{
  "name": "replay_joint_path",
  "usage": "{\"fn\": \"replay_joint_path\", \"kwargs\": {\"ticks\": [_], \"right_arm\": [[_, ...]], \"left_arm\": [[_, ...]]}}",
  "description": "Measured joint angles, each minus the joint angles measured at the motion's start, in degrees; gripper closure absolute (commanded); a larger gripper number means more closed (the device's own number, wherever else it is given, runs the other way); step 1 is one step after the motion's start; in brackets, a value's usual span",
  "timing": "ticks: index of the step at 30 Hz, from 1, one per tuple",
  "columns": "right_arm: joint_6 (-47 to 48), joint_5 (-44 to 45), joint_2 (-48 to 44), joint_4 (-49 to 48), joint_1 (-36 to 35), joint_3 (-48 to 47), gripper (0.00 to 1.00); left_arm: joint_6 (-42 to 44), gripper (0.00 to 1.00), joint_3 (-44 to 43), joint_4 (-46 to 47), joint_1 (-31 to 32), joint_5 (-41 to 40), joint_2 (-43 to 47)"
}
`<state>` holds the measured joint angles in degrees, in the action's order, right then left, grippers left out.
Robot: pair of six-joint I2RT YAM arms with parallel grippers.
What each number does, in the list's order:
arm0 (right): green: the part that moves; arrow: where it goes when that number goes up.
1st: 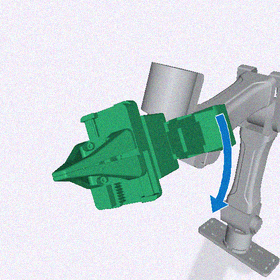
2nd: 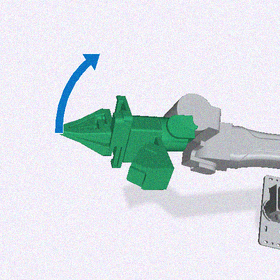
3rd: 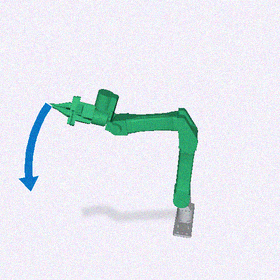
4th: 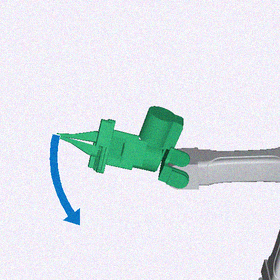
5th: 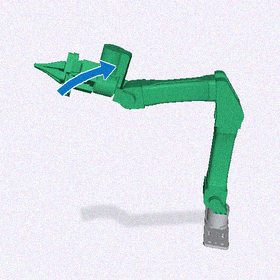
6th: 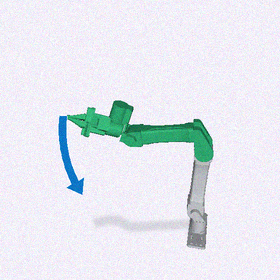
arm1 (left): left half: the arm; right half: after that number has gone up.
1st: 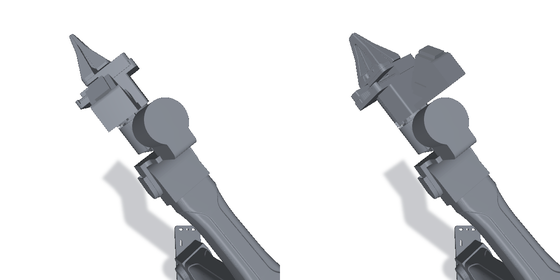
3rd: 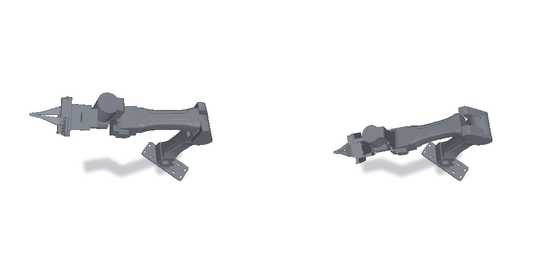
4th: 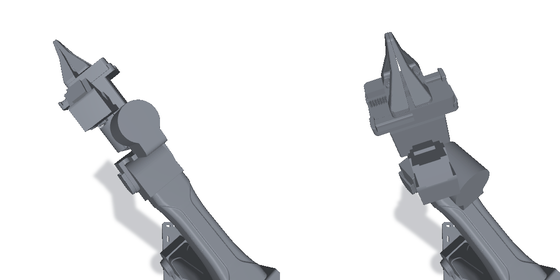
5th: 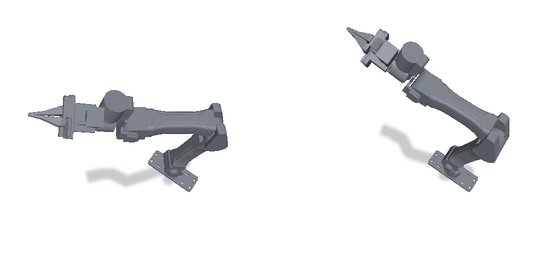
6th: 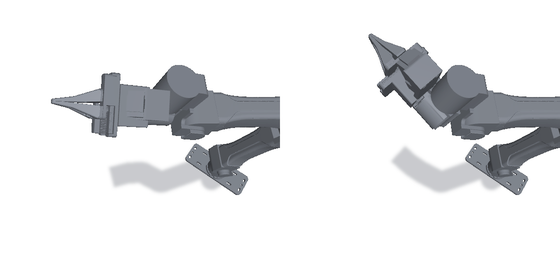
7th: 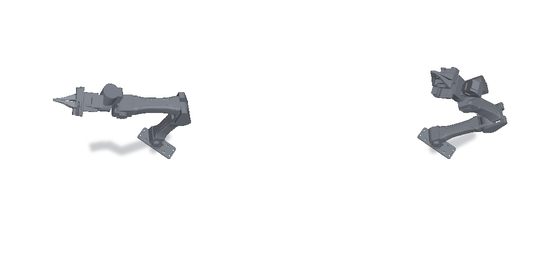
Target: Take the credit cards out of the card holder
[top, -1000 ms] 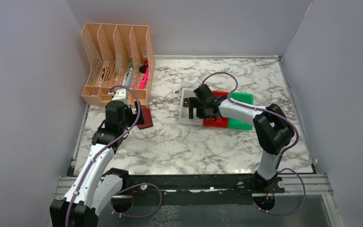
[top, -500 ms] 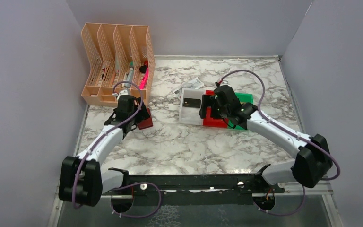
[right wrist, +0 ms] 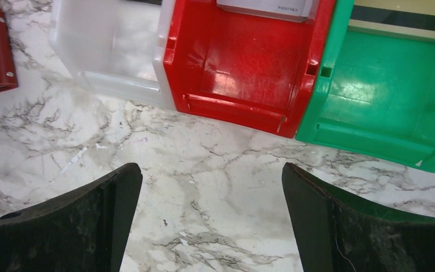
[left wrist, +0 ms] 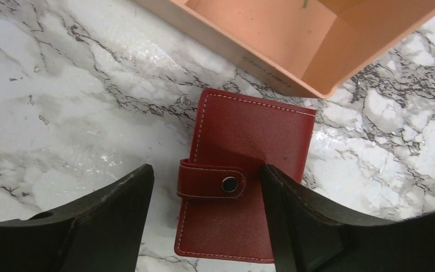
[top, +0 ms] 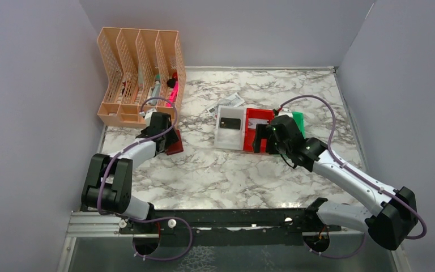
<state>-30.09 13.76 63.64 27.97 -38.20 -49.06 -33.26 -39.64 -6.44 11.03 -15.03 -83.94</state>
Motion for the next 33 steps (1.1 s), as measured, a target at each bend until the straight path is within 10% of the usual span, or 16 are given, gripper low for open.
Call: {"fn": "replay_joint_path", "kwargs": {"ticks": [11,33], "right_arm": [[-0.46,0.92,1.14,1.7,0.0,0.94,0.0],[-10.86,-12.35,-3.06,-3.52,0.0,14.91,0.02]], "left_arm": [[-0.66,0.5,4.83,2.6,5.95,0.74,4.02],[-14.21,0.51,22.71,2.32,30.12,11.19,27.54]]}}
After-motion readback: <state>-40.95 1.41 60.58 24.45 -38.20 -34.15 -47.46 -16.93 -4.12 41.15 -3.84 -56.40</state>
